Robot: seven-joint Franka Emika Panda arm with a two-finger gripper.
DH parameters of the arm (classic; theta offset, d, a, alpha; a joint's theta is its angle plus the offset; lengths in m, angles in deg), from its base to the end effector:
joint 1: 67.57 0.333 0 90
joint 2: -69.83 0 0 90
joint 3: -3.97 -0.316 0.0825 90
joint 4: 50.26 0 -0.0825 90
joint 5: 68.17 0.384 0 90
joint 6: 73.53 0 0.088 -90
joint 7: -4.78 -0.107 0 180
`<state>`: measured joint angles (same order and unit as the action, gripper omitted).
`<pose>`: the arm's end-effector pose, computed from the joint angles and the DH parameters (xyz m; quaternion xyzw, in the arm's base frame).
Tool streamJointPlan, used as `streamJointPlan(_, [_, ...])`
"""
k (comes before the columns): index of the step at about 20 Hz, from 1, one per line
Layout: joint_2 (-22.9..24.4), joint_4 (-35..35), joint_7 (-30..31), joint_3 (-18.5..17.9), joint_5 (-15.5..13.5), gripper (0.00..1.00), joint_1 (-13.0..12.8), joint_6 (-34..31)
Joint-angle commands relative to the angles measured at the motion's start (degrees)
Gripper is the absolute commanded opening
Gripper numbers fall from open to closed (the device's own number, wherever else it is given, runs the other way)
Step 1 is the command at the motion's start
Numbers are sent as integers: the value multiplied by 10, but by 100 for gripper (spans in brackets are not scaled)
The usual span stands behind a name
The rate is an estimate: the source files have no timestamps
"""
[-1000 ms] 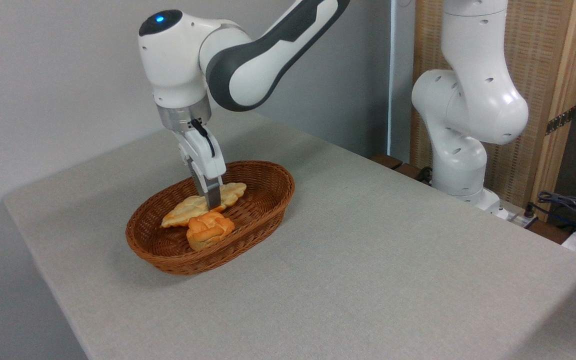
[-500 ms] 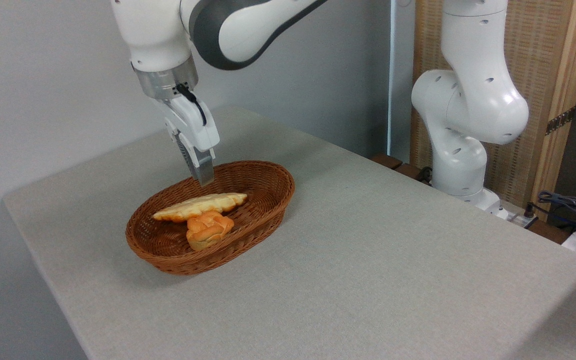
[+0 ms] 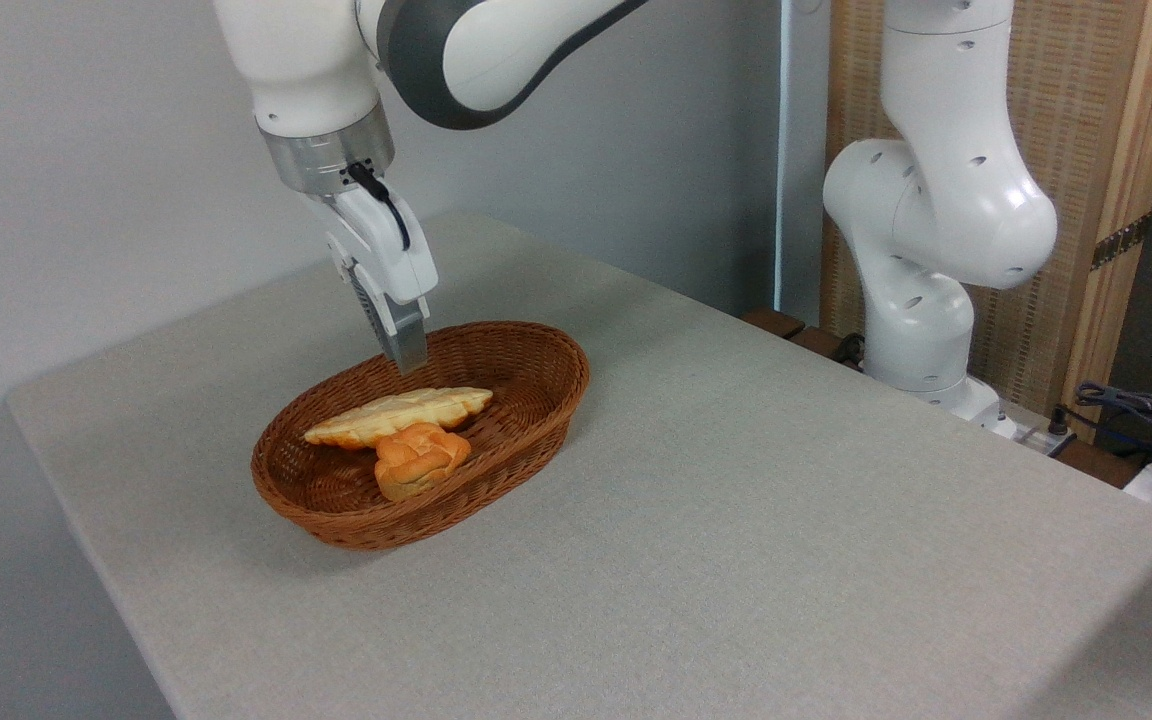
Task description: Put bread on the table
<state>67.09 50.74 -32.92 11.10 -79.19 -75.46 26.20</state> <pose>0.5471 -0.1635 0.5227 0.8997 -0.4241 -0.0149 0.1019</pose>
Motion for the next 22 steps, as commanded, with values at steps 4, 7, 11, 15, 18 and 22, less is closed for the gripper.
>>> streamJointPlan(4, [-6, -1, -13, 15, 13, 85, -5, -12])
streamJointPlan(7, [-5, 5, -25, 18, 23, 100, -6, -12])
streamJointPlan(11, [-5, 5, -28, 25, 23, 100, -9, -9])
streamJointPlan(15, [0, 5, -27, 25, 23, 100, -9, -7])
streamJointPlan(18, [2, 8, -27, 25, 24, 100, -9, -7])
streamJointPlan(22, [18, 45, -51, 31, 24, 100, -11, 8])
